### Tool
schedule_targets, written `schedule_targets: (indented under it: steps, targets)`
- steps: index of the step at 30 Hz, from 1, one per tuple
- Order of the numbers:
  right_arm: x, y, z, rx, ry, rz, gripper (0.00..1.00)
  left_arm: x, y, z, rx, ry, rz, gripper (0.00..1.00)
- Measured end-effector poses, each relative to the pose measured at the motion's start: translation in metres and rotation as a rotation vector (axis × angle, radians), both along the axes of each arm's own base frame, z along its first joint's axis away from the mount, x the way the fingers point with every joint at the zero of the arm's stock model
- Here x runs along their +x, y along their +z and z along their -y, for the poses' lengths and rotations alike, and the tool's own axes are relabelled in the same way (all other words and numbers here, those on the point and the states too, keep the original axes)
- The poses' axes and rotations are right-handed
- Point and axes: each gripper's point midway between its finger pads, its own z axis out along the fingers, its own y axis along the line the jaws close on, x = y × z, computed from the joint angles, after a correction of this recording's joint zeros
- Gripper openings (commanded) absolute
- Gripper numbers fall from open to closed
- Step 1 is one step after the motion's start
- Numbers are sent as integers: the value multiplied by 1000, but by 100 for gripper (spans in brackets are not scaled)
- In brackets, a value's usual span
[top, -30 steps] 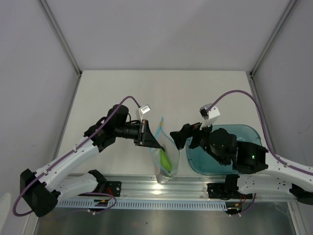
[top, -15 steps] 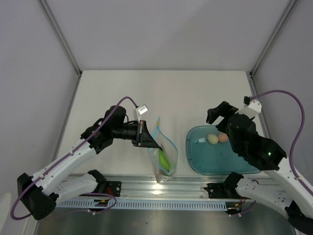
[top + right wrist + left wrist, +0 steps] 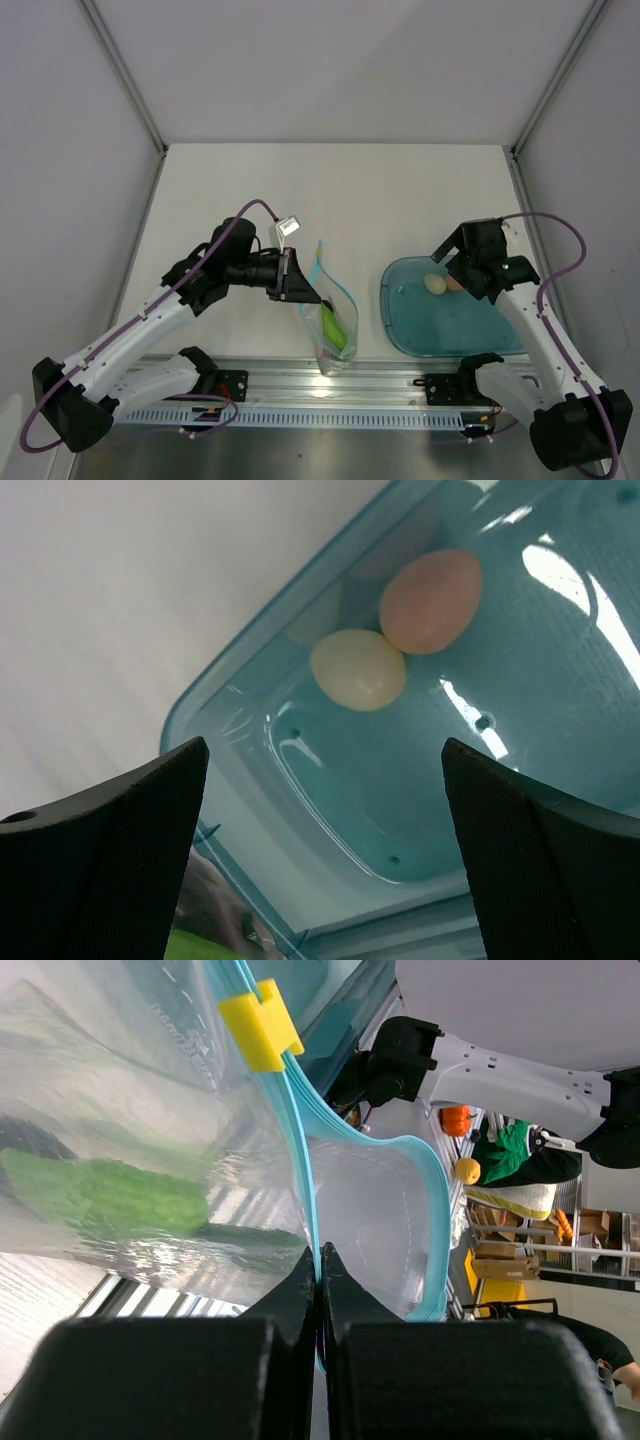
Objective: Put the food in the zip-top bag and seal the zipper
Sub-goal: Pick up the fake vegetable from the zipper food storage bag.
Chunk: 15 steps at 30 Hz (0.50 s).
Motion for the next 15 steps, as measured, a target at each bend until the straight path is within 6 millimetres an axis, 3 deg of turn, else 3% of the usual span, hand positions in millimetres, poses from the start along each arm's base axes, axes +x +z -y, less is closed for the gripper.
schedule_targets:
  steps: [7, 15]
  targets:
    - [-6, -32, 12, 60, -64, -68, 99, -1, -1, -1, 5, -1, -3, 1]
    - [-6, -45, 28, 78, -128, -69, 96, -5, -2, -5, -13, 3, 23, 1]
